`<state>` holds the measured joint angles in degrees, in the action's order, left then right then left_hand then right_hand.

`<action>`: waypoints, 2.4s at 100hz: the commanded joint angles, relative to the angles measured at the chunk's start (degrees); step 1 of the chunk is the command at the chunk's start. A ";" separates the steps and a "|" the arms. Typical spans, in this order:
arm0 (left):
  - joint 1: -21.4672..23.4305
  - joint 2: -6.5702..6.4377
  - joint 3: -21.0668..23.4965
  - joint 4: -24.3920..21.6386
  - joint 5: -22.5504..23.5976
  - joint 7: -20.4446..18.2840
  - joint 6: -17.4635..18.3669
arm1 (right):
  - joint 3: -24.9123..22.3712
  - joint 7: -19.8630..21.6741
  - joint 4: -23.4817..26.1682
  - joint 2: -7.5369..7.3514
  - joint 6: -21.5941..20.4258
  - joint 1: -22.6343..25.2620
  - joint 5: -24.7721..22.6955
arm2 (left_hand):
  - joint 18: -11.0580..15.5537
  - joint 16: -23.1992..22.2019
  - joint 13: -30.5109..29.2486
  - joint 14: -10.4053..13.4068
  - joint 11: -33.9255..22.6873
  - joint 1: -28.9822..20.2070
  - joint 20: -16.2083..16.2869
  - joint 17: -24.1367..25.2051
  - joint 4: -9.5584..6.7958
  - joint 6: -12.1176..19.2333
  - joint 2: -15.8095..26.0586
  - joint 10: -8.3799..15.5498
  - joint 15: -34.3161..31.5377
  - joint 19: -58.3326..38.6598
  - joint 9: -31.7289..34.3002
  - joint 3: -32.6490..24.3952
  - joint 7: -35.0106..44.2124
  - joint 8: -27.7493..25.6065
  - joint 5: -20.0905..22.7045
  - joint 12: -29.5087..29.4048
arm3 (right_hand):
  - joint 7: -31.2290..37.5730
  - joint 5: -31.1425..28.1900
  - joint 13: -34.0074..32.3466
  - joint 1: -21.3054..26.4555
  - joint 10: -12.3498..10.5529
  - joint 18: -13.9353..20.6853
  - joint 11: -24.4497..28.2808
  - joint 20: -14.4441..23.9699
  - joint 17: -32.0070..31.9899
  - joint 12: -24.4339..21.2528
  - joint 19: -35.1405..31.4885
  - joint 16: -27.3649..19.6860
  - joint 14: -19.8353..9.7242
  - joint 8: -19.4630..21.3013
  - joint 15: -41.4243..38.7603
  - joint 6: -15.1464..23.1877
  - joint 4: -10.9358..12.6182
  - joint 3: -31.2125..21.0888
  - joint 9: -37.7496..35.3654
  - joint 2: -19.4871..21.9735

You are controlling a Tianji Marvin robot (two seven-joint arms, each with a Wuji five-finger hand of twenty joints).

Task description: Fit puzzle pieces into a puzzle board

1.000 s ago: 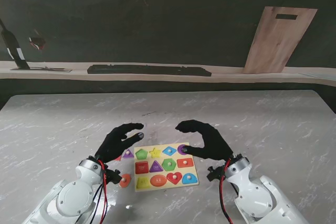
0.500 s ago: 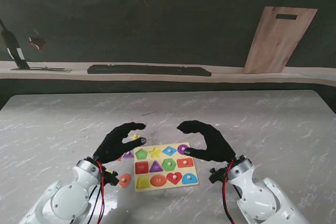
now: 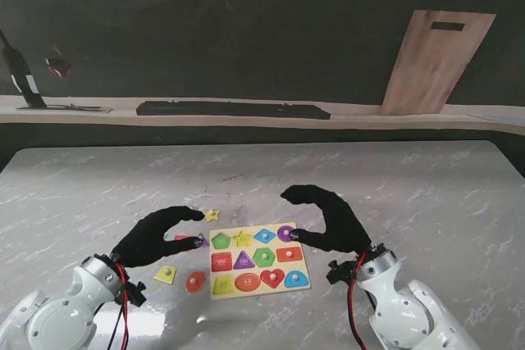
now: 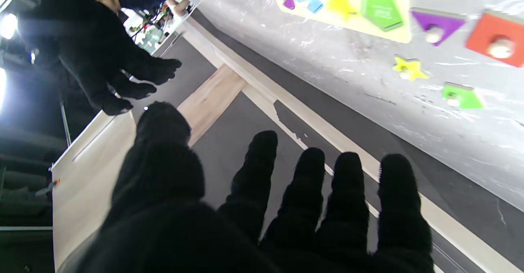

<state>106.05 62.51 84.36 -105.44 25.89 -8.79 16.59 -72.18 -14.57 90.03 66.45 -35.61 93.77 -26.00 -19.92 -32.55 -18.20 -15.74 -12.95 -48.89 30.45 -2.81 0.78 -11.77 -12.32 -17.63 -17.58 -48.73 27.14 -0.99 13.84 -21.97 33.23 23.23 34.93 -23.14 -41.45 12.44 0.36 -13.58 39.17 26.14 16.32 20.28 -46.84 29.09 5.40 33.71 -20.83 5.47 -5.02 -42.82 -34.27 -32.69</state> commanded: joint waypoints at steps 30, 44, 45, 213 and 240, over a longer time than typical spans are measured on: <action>5.89 -1.70 5.08 1.54 9.18 -1.33 4.41 | 2.99 0.61 -1.82 0.36 5.46 -2.63 0.87 | 0.67 -3.82 -1.61 1.99 -5.47 -1.62 4.12 -0.50 -0.09 -0.06 -0.96 2.16 -4.35 -5.45 1.59 -0.56 1.34 0.21 -2.48 5.05 | 0.86 0.13 -1.14 -1.25 -1.41 -0.28 0.47 1.33 0.17 0.61 -1.31 0.96 -1.37 0.67 -1.32 1.29 1.52 0.13 -0.42 1.31; 6.46 -1.60 5.67 3.52 15.72 2.22 5.45 | 3.91 1.12 -2.43 0.27 6.79 -3.55 0.78 | 1.39 -6.55 -2.25 2.63 -8.91 -2.24 5.91 -1.02 -0.27 -0.44 -2.80 3.06 -7.47 -8.66 2.06 -3.01 2.74 -0.01 -2.93 9.86 | 1.00 0.09 -0.99 -1.27 -1.49 -0.59 0.44 1.59 0.08 0.58 -1.48 1.06 -1.66 0.69 -1.46 1.66 1.55 0.27 -0.37 1.49; 6.44 -1.58 5.67 3.74 16.29 2.66 5.59 | 3.96 1.14 -2.47 0.26 6.86 -3.61 0.76 | 1.46 -7.02 -2.34 2.67 -8.90 -1.09 6.03 -1.12 -0.12 -0.53 -3.58 3.13 -7.65 -8.89 2.16 -5.73 3.18 0.19 -3.12 10.90 | 1.05 0.02 -1.02 -1.32 -1.47 -0.63 0.43 1.62 0.07 0.57 -1.51 1.07 -1.68 0.70 -1.48 1.68 1.55 0.28 -0.36 1.59; -6.87 -3.14 -4.65 23.65 35.21 18.38 6.96 | 4.85 1.48 -3.59 0.26 9.41 -4.83 0.76 | 4.10 -17.64 -13.75 6.26 -23.14 -6.42 9.44 -12.00 6.09 8.66 -19.28 9.96 -28.41 -26.96 18.19 -33.35 38.04 -1.63 -0.07 40.60 | 1.47 -0.55 -0.48 -0.88 -1.12 -2.04 0.09 3.76 -0.63 0.48 -2.34 2.02 -1.44 1.17 -2.54 2.87 1.86 1.83 0.13 4.77; -7.40 -3.32 -5.39 24.06 35.28 17.58 7.02 | 4.88 1.70 -3.79 0.22 9.36 -4.98 0.82 | 3.95 -17.40 -14.15 6.20 -20.83 -8.13 9.41 -12.07 5.67 9.37 -18.42 10.28 -28.45 -27.02 19.92 -31.58 40.38 -0.96 0.39 41.76 | 1.43 -0.49 -0.39 -0.93 -1.12 -2.06 0.03 3.86 -0.65 0.48 -2.28 2.01 -1.45 1.20 -2.49 2.92 1.86 1.90 0.20 4.81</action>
<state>98.64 59.57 79.24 -81.46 61.01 9.14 23.61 -67.41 -12.97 86.18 66.47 -26.24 88.53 -25.10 -19.89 -49.39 -30.96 -11.00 -35.04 -54.29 39.40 -14.83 4.36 -3.97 -29.93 -8.28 -44.85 -73.58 45.73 -34.12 52.40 -23.79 32.23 63.72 35.65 -23.17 -41.46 12.44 0.35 -14.98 39.18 29.21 16.13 20.60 -48.59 30.49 5.38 34.30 -22.26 6.56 -5.02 -42.00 -34.27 -29.13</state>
